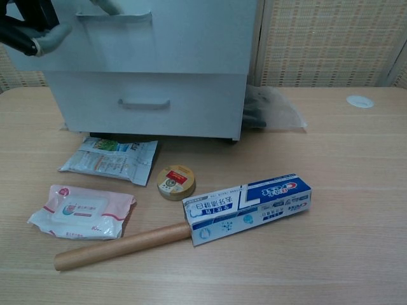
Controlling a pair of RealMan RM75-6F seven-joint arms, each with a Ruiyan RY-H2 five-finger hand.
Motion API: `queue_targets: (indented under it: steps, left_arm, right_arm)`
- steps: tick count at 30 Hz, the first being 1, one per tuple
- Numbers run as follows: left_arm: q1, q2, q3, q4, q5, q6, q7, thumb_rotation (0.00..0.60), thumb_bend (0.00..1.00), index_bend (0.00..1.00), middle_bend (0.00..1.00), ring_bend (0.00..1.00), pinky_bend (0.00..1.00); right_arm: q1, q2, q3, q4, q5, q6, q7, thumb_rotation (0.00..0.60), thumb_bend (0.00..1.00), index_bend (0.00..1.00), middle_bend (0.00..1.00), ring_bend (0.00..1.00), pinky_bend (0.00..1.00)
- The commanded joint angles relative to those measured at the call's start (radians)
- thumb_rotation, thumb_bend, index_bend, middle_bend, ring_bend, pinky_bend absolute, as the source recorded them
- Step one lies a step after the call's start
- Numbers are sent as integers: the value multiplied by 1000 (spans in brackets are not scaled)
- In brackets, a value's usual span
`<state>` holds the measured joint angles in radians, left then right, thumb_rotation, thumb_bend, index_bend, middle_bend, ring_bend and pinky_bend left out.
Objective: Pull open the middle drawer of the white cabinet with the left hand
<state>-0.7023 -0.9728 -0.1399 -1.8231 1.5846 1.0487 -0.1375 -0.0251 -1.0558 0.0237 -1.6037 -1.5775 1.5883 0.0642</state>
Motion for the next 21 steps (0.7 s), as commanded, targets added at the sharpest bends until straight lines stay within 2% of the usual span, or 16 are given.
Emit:
queue_targets:
  steps: [1, 21]
  left_arm:
    - [10, 18, 10, -25, 16, 11, 13, 600, 677, 208, 964, 1000, 1000]
    - [84, 101, 74, -159, 119, 75, 90, 600, 678, 232, 955, 990, 1000]
  right_arm:
    - [0, 0, 0, 0, 0, 0, 0, 600, 236, 243, 306, 192, 167]
    - [-2, -4, 1, 12, -1, 2, 12, 600, 236, 243, 306, 192, 167]
